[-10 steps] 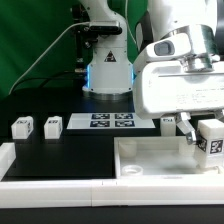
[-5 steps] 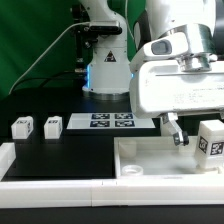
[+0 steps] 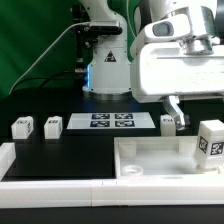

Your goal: Assemble one leg

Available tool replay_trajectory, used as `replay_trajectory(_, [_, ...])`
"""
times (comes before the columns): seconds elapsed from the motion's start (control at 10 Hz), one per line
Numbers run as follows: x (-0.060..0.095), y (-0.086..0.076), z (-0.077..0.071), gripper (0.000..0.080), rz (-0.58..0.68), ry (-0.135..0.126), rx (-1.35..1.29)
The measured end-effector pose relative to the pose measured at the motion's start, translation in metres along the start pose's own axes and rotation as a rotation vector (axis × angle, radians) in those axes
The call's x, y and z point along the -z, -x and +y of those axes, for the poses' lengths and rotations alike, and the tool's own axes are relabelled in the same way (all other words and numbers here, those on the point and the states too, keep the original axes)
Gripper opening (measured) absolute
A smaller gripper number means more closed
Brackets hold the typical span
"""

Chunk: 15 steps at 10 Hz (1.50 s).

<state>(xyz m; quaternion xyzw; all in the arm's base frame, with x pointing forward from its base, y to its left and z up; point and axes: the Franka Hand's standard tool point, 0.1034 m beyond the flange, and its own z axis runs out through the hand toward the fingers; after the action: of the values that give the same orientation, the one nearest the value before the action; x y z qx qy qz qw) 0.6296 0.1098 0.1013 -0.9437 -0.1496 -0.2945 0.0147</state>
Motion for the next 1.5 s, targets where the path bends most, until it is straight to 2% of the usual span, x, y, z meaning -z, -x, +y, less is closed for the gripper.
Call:
replay_trajectory(0.1, [0.004,-0.003,0.004,0.0649,-0.007,0.001,0.005])
replay_trajectory(0.3, [0.003,-0.001,0.002,0.0649,-0.032,-0.007,0.005])
replay_trajectory(0.4, [0.002,0.003,-0.004,0.0649,-0.127,-0.035,0.007])
replay_trajectory(0.5, [0.003,0.001,0.0,0.0649,-0.21,-0.053,0.007])
replay_trajectory(0.6, [0.002,0.006,-0.001,0.0649,-0.332,-0.08,-0.008])
replay_trajectory(0.7, [0.005,0.003,-0.003,0.0649,-0.443,-0.109,-0.015])
replay_trajectory(0.9, [0.008,0.005,-0.007,0.0649,-0.638,-0.145,-0.025])
replay_trajectory(1.0, [0.008,0.005,-0.01,0.0649,-0.727,-0.151,-0.025])
replay_trajectory(1.1, [0.001,-0.004,-0.011,0.0649,-0.685,-0.144,-0.024])
replay_trajectory(1.5, [-0.007,-0.005,-0.01,0.0649,-0.685,-0.145,-0.026])
